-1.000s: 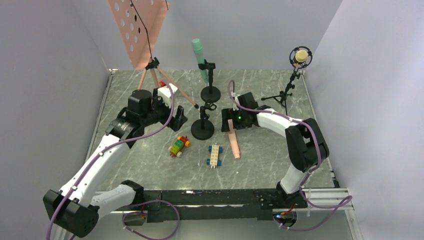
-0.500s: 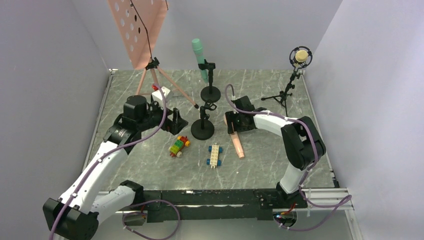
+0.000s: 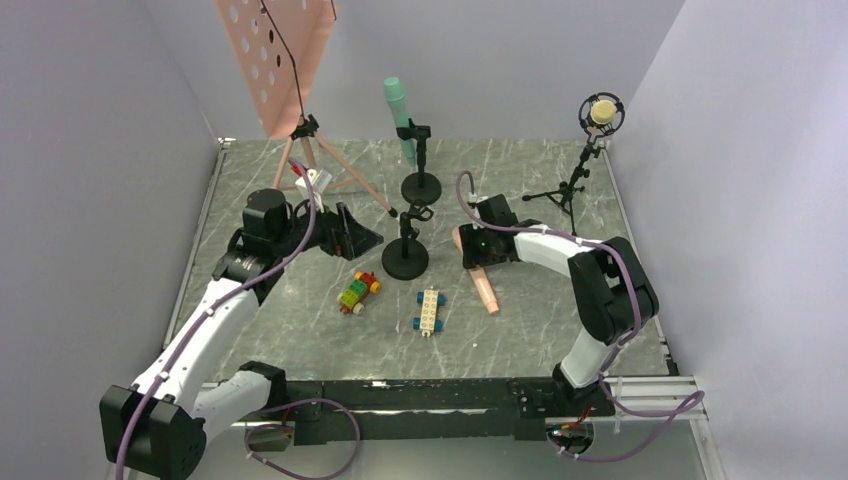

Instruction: Attach the microphones to the stand

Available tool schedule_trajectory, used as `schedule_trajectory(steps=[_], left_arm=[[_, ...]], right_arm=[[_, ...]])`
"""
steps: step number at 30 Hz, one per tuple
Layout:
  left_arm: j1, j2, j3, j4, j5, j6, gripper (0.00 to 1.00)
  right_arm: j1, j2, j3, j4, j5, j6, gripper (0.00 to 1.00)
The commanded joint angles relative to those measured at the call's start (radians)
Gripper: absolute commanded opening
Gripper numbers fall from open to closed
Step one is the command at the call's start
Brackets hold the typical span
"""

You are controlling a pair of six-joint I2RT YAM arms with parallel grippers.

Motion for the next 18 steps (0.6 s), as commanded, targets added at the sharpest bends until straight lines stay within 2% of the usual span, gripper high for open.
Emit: schedule_trajectory(steps=[1, 4, 6, 8, 10, 14, 16, 18], left_arm=[[0.006, 0.009, -0.018, 0.204, 0.109, -0.144, 0.99], [0.006, 0.035, -0.032, 0.288, 0.147, -0.202, 0.99], [0.006, 0.055, -0.033, 0.327, 0.165, -0.235, 0.99], [0.004, 0.072, -0.043, 0.380, 0.186, -0.282, 0.99], [0.003, 0.082, -0.055, 0.428, 0.198, -0.337, 0.99], [-0.026, 0.098, -0.065, 0.492, 0.200, -0.384, 0.99], [-0.062, 0.115, -0.047, 0.493, 0.190, -0.385, 0.99], [-0.100, 0.138, -0.021, 0.490, 0.178, -0.386, 0.99]], right_arm=[[-0.022, -0.046, -0.044, -0.019, -0.037, -0.032, 0.55], [-0.043, -0.027, -0.034, -0.029, -0.081, -0.038, 0.37], [-0.062, -0.018, -0.031, -0.030, -0.110, -0.043, 0.21], [-0.088, -0.022, -0.028, -0.026, -0.125, -0.046, 0.11], [-0.116, -0.056, -0.032, -0.007, -0.137, -0.052, 0.07], [-0.186, -0.210, -0.057, 0.052, -0.273, -0.130, 0.04], [-0.218, -0.280, -0.073, 0.075, -0.385, -0.191, 0.02], [-0.254, -0.334, -0.089, 0.083, -0.563, -0.267, 0.01]])
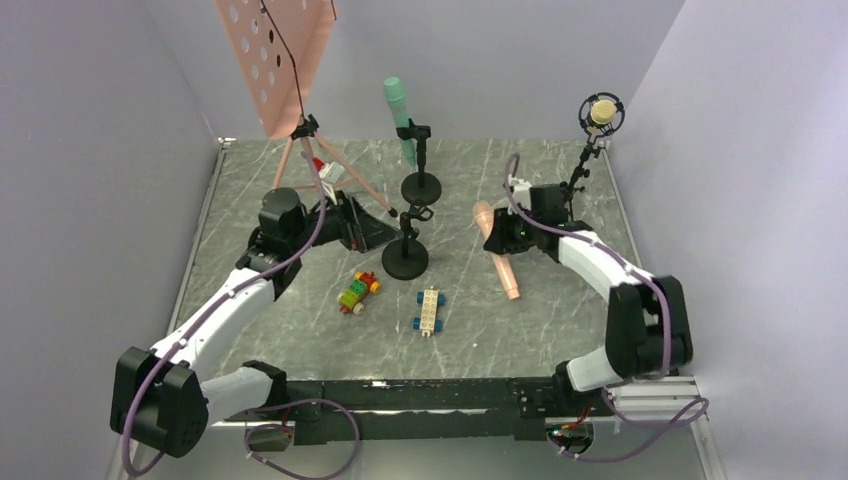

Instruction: Attach the microphones to the stand

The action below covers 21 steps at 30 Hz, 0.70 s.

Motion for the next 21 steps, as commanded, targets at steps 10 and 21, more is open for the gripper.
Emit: schedule_trajectory(steps=[10, 21], left_arm=[[-0.208, 0.168, 0.242, -0.050, -0.052, 0.049, 0.99], [-0.328, 0.318, 0.381, -0.265, -0.099, 0.173, 0.99]], right_arm=[[-0.097, -0.256, 0.050, -0.133, -0.865, -0.527, 0.01], [-0.094, -0.266, 0.080, -0.267, -0.991, -0.677, 0.02]])
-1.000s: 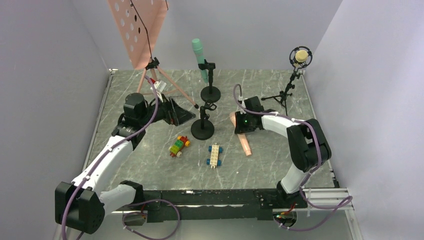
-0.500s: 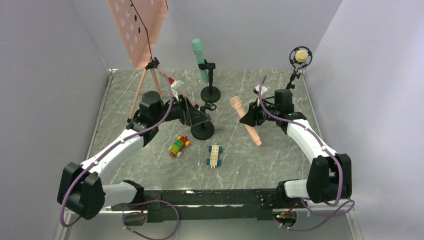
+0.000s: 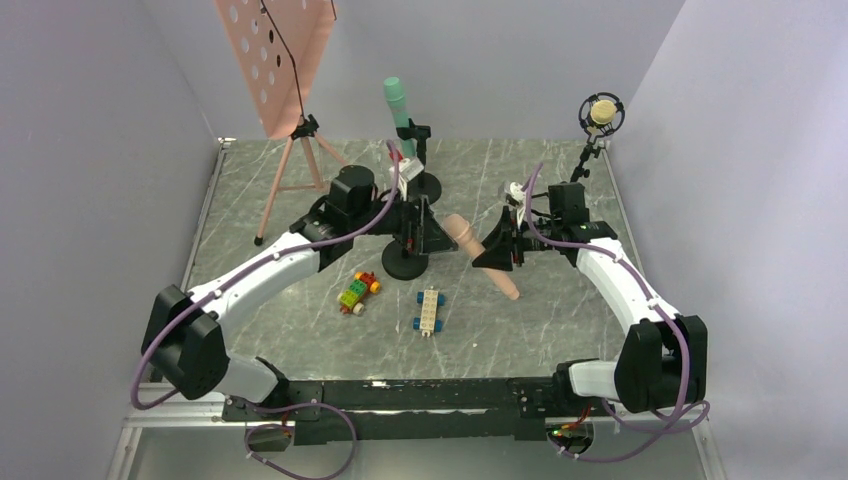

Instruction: Attach the microphones to the stand

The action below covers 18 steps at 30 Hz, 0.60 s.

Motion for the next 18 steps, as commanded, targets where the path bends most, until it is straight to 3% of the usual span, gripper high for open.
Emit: schedule_trajectory(steps=[1, 9, 18], left_arm=[[-0.021, 0.041, 0.038, -0.043, -0.008, 0.027, 0.99], [-0.065, 0.092, 0.046, 0.083, 0.020, -0.038, 0.99], [-0.103, 0.100, 0.043, 0.090, -0.106, -0.042, 0.95]], right_arm=[[-0.002, -0.028, 0.052, -0.063, -0.114, -0.119, 0.02], [0.009, -0.022, 0.058, -0.090, -0.123, -0.154, 0.02], [0.013, -0.012, 0.055, -0.081, -0.125, -0.145, 0.02]])
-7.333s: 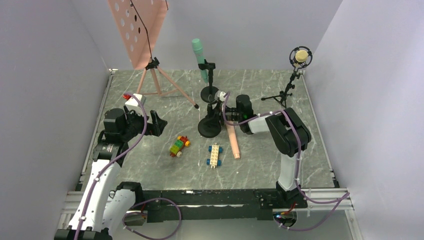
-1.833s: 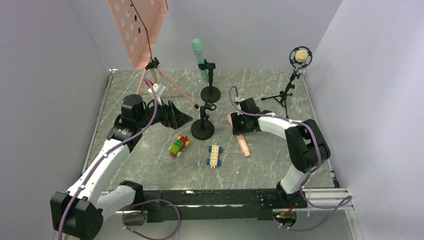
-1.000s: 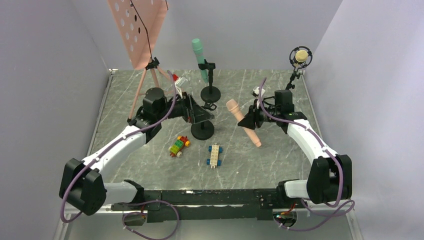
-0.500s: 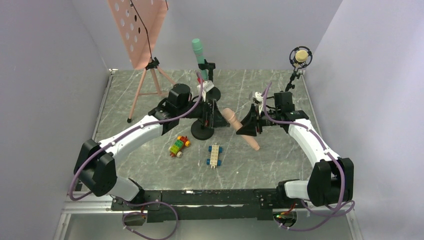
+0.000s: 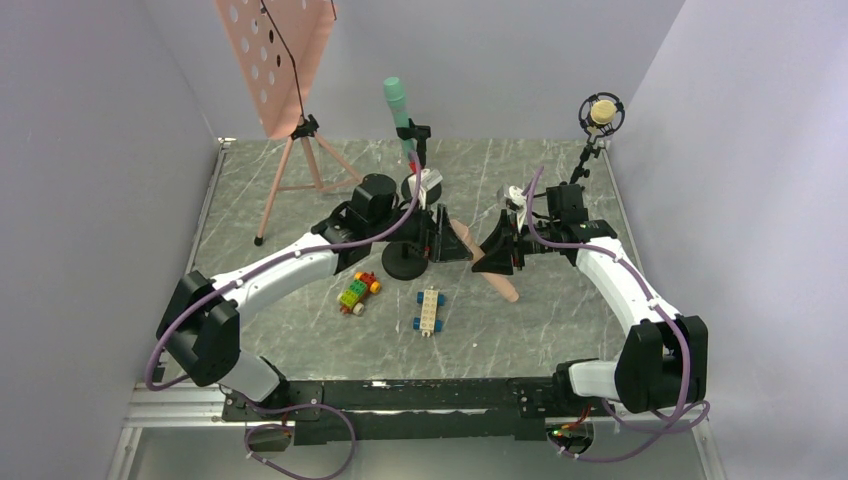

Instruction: Attach the microphones to the stand

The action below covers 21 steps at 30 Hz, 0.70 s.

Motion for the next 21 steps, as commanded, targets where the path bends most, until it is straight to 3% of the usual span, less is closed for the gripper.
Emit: schedule_trajectory(steps=[1, 8, 16, 21], left_arm=[[-0.020, 0.003, 0.037, 0.064, -0.073, -0.015, 0.95], [-0.027, 0.022, 0.028, 0.146, -0.087, -0.059, 0.85], [-0.029, 0.046, 0.027, 0.180, -0.049, -0.086, 0.68], [-0.029, 0.053, 0.031, 0.172, -0.027, -0.089, 0.47]], right_arm=[[0.004, -0.012, 0.037, 0.014, -0.056, -0.029, 0.02], [0.007, -0.008, 0.038, 0.010, -0.062, -0.034, 0.02], [0.006, -0.001, 0.038, 0.010, -0.060, -0.032, 0.02], [0.007, 0.000, 0.036, 0.013, -0.060, -0.031, 0.02]])
